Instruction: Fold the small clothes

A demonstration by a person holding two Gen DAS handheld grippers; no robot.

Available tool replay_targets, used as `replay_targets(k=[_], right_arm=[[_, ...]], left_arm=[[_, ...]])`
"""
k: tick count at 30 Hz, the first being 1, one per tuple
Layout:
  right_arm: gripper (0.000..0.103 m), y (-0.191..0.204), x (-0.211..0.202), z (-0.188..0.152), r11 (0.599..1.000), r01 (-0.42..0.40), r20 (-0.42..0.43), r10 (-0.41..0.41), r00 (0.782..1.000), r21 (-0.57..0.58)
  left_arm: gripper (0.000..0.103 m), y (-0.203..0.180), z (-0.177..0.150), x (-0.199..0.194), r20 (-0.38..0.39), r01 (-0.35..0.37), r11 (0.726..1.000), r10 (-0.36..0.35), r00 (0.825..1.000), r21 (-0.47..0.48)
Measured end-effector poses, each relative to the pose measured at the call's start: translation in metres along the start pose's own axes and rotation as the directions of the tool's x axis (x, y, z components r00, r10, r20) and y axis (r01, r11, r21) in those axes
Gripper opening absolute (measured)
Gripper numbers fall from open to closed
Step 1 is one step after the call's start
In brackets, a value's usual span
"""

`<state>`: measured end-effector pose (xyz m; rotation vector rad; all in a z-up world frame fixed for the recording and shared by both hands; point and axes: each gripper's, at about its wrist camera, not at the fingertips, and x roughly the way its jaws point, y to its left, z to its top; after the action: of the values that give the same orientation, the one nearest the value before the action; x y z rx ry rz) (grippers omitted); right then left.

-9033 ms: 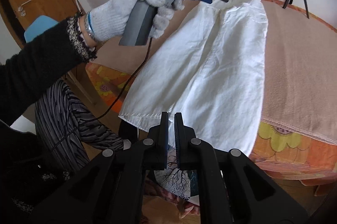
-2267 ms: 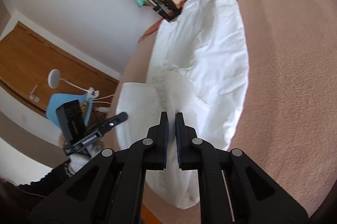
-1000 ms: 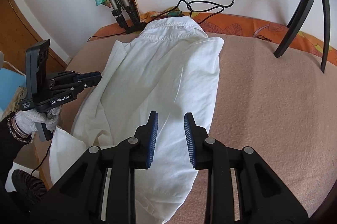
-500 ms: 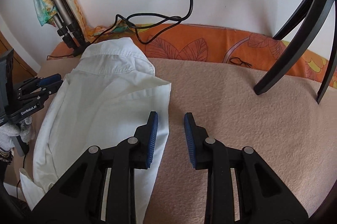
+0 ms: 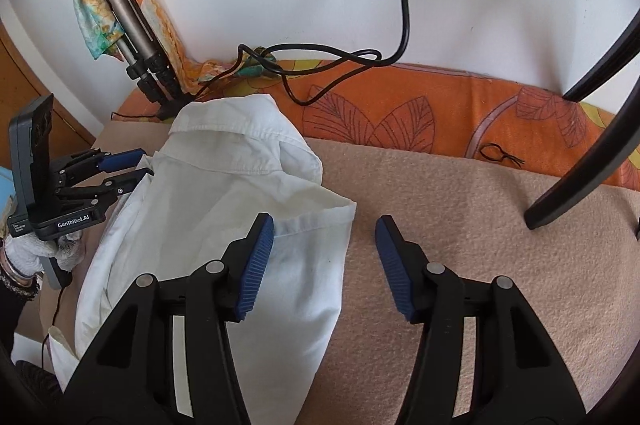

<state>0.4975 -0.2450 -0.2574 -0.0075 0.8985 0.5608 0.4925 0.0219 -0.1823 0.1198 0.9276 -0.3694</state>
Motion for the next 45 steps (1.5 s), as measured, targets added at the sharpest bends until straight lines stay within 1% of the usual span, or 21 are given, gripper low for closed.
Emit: replay_targets(k=[1, 2, 4, 5, 6, 8, 10, 12, 16, 19, 22, 25, 30, 34, 36, 41, 43, 45], right_arm=[[0.029, 0.002, 0.003, 0.001, 1.0, -0.001, -0.009, 0.0, 1.0, -0.008], [0.012, 0.004, 0.004, 0.002, 1.0, 0.008, -0.017, -0.008, 1.0, -0.018], [0.006, 0.006, 0.003, 0.003, 0.999, 0.016, -0.024, -0.017, 1.0, -0.031], [0.005, 0.009, 0.001, 0.004, 0.998, 0.039, -0.018, -0.04, 0.999, -0.05], [0.004, 0.01, -0.004, 0.005, 0.996, 0.055, -0.006, -0.055, 0.998, -0.067], [0.003, 0.009, -0.018, 0.007, 0.996, 0.059, 0.019, -0.058, 0.998, -0.071], [0.003, 0.01, -0.031, 0.012, 0.996, 0.058, 0.041, -0.055, 0.998, -0.069], [0.003, 0.013, -0.045, 0.015, 0.996, 0.057, 0.062, -0.052, 0.997, -0.074], [0.003, 0.027, -0.074, 0.018, 0.994, 0.063, 0.106, -0.053, 0.993, -0.094], [0.003, 0.04, -0.097, 0.019, 0.991, 0.07, 0.135, -0.054, 0.989, -0.117], [0.003, 0.052, -0.12, 0.016, 0.989, 0.069, 0.161, -0.047, 0.986, -0.13], [0.003, 0.067, -0.144, 0.008, 0.983, 0.086, 0.177, -0.057, 0.982, -0.16], [0.003, 0.093, -0.188, -0.017, 0.978, 0.089, 0.207, -0.049, 0.977, -0.19], [0.003, 0.113, -0.216, -0.047, 0.978, 0.082, 0.22, -0.038, 0.975, -0.193], [0.003, 0.125, -0.228, -0.065, 0.973, 0.1, 0.229, -0.051, 0.972, -0.208], [0.003, 0.148, -0.25, -0.115, 0.975, 0.089, 0.236, -0.04, 0.971, -0.203], [0.003, 0.156, -0.255, -0.137, 0.974, 0.094, 0.242, -0.042, 0.969, -0.205], [0.003, 0.16, -0.256, -0.157, 0.972, 0.098, 0.231, -0.047, 0.972, -0.215]], left_arm=[[0.004, -0.005, 0.001, 0.0, 0.005, -0.024, 0.999, 0.024, 1.0, 0.023], [0.002, -0.008, 0.001, 0.0, 0.011, -0.033, 0.999, 0.033, 0.999, 0.027], [0.002, -0.007, 0.0, -0.006, 0.024, -0.035, 0.999, 0.035, 0.999, -0.001], [0.002, -0.004, 0.0, -0.011, 0.039, -0.033, 0.999, 0.034, 0.999, -0.02], [0.002, -0.002, 0.001, -0.018, 0.059, -0.028, 0.999, 0.03, 0.998, -0.036], [0.002, 0.0, 0.003, -0.033, 0.092, -0.022, 0.999, 0.025, 0.995, -0.037], [0.002, -0.003, 0.005, -0.048, 0.122, -0.048, 0.999, 0.05, 0.991, -0.019], [0.002, -0.004, 0.006, -0.062, 0.145, -0.056, 0.998, 0.058, 0.988, -0.015], [0.002, -0.005, 0.01, -0.089, 0.181, -0.045, 0.998, 0.051, 0.982, -0.036], [0.002, -0.012, 0.008, -0.113, 0.21, -0.071, 0.997, 0.07, 0.975, 0.001], [0.002, -0.021, 0.005, -0.141, 0.241, -0.058, 0.998, 0.056, 0.969, 0.001], [0.002, -0.03, -0.003, -0.163, 0.274, -0.068, 0.997, 0.059, 0.96, 0.022], [0.002, -0.055, -0.029, -0.201, 0.302, -0.113, 0.99, 0.084, 0.95, 0.081], [0.002, -0.075, -0.056, -0.227, 0.319, -0.136, 0.983, 0.091, 0.943, 0.123], [0.002, -0.083, -0.069, -0.236, 0.327, -0.143, 0.982, 0.095, 0.94, 0.127], [0.002, -0.099, -0.112, -0.255, 0.326, -0.122, 0.985, 0.077, 0.942, 0.121], [0.002, -0.106, -0.13, -0.26, 0.32, -0.109, 0.987, 0.067, 0.945, 0.116], [0.002, -0.113, -0.147, -0.264, 0.313, -0.103, 0.987, 0.061, 0.948, 0.12]])
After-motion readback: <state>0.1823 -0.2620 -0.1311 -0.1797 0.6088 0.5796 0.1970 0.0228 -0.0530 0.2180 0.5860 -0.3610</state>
